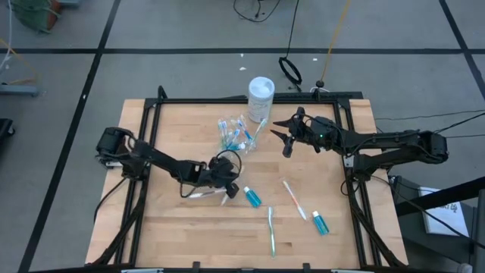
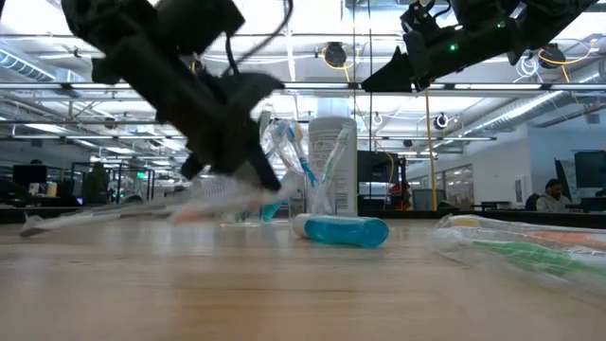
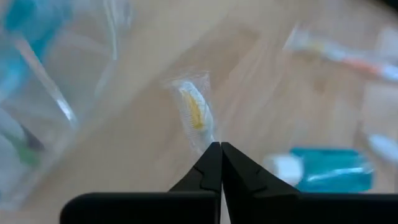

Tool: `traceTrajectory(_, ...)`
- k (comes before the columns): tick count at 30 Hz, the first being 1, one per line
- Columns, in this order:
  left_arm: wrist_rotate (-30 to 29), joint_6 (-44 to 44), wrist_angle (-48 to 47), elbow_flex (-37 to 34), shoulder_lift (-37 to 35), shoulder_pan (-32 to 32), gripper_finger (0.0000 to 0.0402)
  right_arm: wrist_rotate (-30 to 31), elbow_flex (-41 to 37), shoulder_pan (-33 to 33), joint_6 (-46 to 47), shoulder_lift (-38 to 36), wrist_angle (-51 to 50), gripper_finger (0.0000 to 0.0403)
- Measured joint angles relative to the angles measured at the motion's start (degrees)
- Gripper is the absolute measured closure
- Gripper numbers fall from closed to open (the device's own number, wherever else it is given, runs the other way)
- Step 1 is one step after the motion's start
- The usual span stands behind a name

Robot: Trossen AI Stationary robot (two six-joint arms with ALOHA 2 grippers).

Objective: Pick & Place toothbrushing station
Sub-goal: Put the orange toothbrush into the transparent organizer

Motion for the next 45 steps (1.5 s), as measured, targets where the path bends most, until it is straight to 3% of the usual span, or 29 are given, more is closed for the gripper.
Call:
traceTrajectory(8,-8.9,8.9,-0.4,0.1,-9.9,0.0,0.0400,0.0,0.0,0.0,0.0,0.0,-0.3,0.0273)
traceTrajectory(16,-33.8,29.7,8.1,0.1,-15.7,0.0,0.0400,0.0,0.0,0.0,0.0,0.0,-0.4,0.0273)
traceTrajectory(19,-39.3,39.6,12.0,0.1,-15.7,0.4,0.0400,0.0,0.0,0.0,-0.1,0.0,-0.4,0.0273)
traceTrajectory(27,-41.1,49.3,15.8,0.0,-10.9,4.9,0.0400,0.0,0.0,0.0,-0.2,0.0,-0.4,0.0273)
traceTrajectory(35,-41.0,64.9,29.8,0.0,-2.8,9.9,0.0401,0.0,0.0,0.0,-0.2,0.0,-0.4,0.0273)
traceTrajectory(38,-41.0,64.6,31.6,0.0,-1.6,10.1,0.0401,0.0,0.0,0.0,-0.2,0.0,-0.4,0.0273)
traceTrajectory(45,-41.8,58.7,24.2,0.0,-0.6,6.6,0.0401,0.0,0.0,0.0,-0.4,0.0,-0.4,0.0273)
